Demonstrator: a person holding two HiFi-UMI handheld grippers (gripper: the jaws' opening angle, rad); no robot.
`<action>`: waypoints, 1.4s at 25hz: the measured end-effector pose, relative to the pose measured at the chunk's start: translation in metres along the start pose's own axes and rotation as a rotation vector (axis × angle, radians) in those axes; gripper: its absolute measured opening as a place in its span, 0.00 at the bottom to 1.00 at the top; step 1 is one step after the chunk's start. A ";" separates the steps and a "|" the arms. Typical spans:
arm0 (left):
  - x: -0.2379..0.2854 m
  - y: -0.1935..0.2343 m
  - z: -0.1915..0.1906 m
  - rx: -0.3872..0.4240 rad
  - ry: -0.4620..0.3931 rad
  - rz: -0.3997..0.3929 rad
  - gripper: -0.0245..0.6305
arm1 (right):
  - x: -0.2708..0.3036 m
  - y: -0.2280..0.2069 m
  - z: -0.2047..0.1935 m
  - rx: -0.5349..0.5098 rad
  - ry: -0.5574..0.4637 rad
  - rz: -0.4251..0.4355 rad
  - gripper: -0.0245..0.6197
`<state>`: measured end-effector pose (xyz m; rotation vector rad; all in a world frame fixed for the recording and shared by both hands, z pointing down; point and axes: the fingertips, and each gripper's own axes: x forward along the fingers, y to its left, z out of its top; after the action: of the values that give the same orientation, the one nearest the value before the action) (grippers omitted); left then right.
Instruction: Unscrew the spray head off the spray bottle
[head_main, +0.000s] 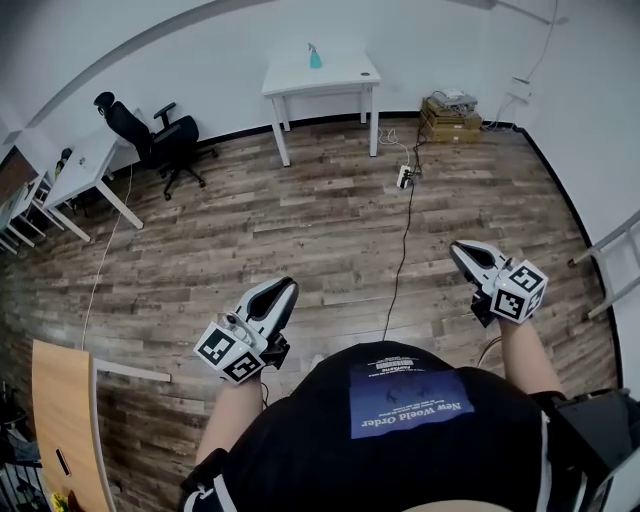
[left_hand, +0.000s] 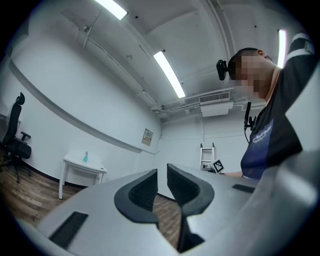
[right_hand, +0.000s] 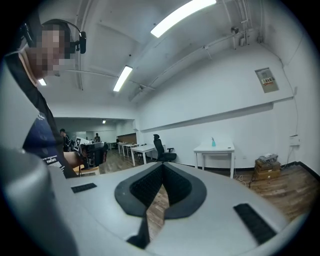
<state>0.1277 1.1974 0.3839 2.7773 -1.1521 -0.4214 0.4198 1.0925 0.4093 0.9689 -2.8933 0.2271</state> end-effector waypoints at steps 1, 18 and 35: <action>0.001 0.013 0.004 0.000 -0.002 -0.010 0.12 | 0.011 -0.002 0.005 0.000 -0.009 -0.012 0.03; -0.019 0.207 0.046 -0.009 -0.021 -0.066 0.12 | 0.188 0.014 0.038 -0.032 -0.016 -0.059 0.03; 0.137 0.214 0.031 0.070 -0.007 0.082 0.12 | 0.225 -0.161 0.070 -0.028 -0.041 0.113 0.03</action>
<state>0.0657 0.9496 0.3682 2.7770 -1.3013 -0.3901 0.3358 0.8208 0.3862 0.8163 -2.9833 0.1752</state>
